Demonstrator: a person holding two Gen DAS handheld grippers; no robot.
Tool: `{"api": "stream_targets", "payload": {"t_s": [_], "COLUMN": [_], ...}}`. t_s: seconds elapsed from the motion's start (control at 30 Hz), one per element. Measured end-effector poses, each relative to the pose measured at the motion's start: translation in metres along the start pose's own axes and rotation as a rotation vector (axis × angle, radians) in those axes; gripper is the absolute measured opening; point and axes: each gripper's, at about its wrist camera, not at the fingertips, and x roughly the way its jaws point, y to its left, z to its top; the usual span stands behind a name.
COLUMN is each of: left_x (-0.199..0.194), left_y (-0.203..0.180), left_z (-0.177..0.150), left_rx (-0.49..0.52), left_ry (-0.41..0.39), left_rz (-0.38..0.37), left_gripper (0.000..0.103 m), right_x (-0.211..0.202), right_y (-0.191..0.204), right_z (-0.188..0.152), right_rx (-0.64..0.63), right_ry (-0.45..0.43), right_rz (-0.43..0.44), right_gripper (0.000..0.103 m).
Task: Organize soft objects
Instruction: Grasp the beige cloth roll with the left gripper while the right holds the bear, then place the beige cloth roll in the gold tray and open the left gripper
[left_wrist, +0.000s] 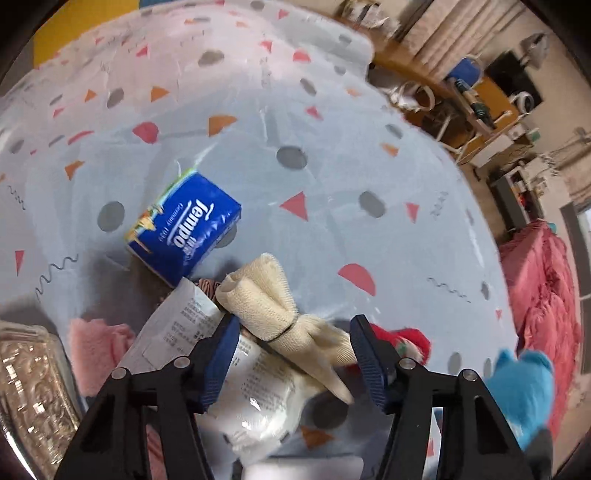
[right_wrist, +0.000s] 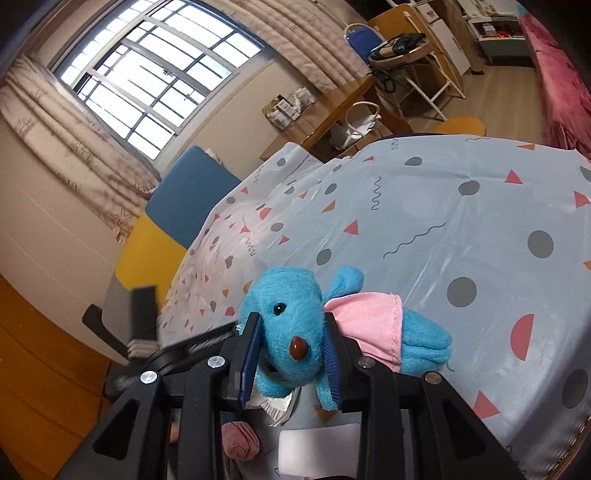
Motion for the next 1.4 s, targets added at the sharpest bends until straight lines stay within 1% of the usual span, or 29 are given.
{"api": "stream_targets", "payload": {"t_s": [0.07,0.13,0.17,0.2,0.23,0.3,0.37,0.43,0.57,0.67,0.77,0.87,1.13,1.4], "left_x": [0.006,0.013,0.018,0.021,0.023,0.019,0.01,-0.003,-0.029,-0.05,-0.068,-0.091,-0.153,-0.207], "left_y": [-0.004,-0.009,-0.011,-0.012,-0.013,-0.015,-0.015,-0.013,-0.014,-0.012,-0.004,0.009,0.065,0.127], "left_z": [0.006,0.01,0.01,0.01,0.008,0.004,-0.001,-0.006,-0.015,-0.02,-0.019,-0.016,-0.004,-0.023], "left_rx": [0.001,0.019,0.033,0.053,0.076,0.121,0.154,0.172,0.226,0.243,0.226,0.205,0.106,0.004], "left_ry": [0.007,0.035,0.048,0.05,0.042,0.001,-0.04,-0.086,-0.158,-0.2,-0.215,-0.251,-0.356,-0.419], "left_rz": [0.014,0.022,0.034,0.049,0.058,0.044,0.036,-0.008,-0.046,-0.042,-0.033,-0.011,0.049,0.09], "left_gripper": [0.063,0.062,0.052,0.045,0.044,0.038,0.026,0.026,0.026,0.026,0.026,0.026,0.026,0.026], "right_x": [0.001,0.003,0.003,0.004,0.005,0.006,0.006,0.007,0.008,0.01,0.013,0.017,0.023,0.027], "right_y": [0.001,0.002,0.002,0.003,0.005,0.007,0.007,0.009,0.01,0.013,0.016,0.021,0.03,0.036], "right_z": [0.0,-0.001,-0.002,-0.002,-0.003,-0.003,-0.004,-0.004,-0.004,-0.005,-0.006,-0.008,-0.014,-0.018], "right_rx": [-0.002,-0.007,-0.01,-0.017,-0.027,-0.038,-0.043,-0.05,-0.066,-0.081,-0.098,-0.135,-0.201,-0.249], "right_ry": [0.006,0.018,0.02,0.023,0.025,0.028,0.027,0.027,0.028,0.034,0.044,0.06,0.081,0.095], "right_rz": [0.002,0.006,0.007,0.005,-0.001,-0.008,-0.016,-0.022,-0.04,-0.059,-0.074,-0.096,-0.14,-0.177], "right_gripper": [0.032,0.032,0.032,0.032,0.032,0.032,0.032,0.032,0.032,0.032,0.032,0.032,0.032,0.032]}}
